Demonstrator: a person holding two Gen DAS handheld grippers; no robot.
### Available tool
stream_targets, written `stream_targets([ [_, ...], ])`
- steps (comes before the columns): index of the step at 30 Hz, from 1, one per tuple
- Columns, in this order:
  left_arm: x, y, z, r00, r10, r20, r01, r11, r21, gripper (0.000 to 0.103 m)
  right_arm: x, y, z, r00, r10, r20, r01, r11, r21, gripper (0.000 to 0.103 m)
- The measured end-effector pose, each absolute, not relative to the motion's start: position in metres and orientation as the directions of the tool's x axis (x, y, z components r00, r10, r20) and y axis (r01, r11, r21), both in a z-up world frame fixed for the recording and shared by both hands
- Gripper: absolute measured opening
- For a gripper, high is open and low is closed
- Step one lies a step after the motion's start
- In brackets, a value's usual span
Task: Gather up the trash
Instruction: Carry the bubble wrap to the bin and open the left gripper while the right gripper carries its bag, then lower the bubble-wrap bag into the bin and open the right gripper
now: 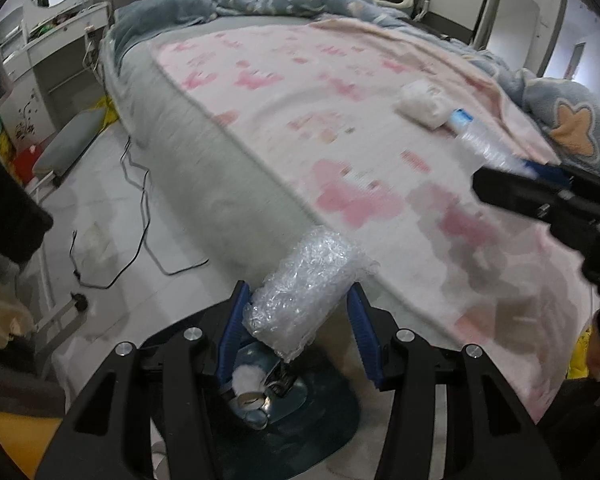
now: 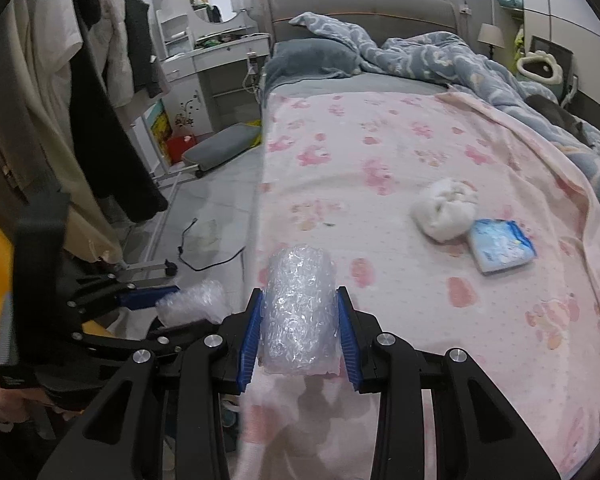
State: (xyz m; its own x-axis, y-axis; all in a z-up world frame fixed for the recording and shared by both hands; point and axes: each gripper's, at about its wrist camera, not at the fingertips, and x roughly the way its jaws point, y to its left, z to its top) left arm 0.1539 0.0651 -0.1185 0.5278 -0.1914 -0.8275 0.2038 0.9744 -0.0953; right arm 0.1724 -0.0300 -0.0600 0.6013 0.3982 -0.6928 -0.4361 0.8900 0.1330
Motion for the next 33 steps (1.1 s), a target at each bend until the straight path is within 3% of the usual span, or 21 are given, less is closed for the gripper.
stream_targets([
  [20,0.127,0.148,-0.215,0.272,-0.138,-0.952,0.085,0.989,-0.119,0.053,0.17,0.051,-0.076,0.523,0.437,-0.732,-0.521,0.844,0.132,0.036],
  [29,0.117,0.178,-0.232,0.211,-0.131,-0.969,0.047,0.991,-0.124,0.054,0.173,0.085,-0.088,0.477,0.445,-0.758,-0.552,0.823,0.136,0.036],
  [33,0.115,0.188,-0.234,0.212,-0.142,-0.967,0.046,0.99,-0.135,0.059,0.173,0.099,-0.096,0.458,0.44,-0.773,-0.563,0.816,0.131,0.036],
])
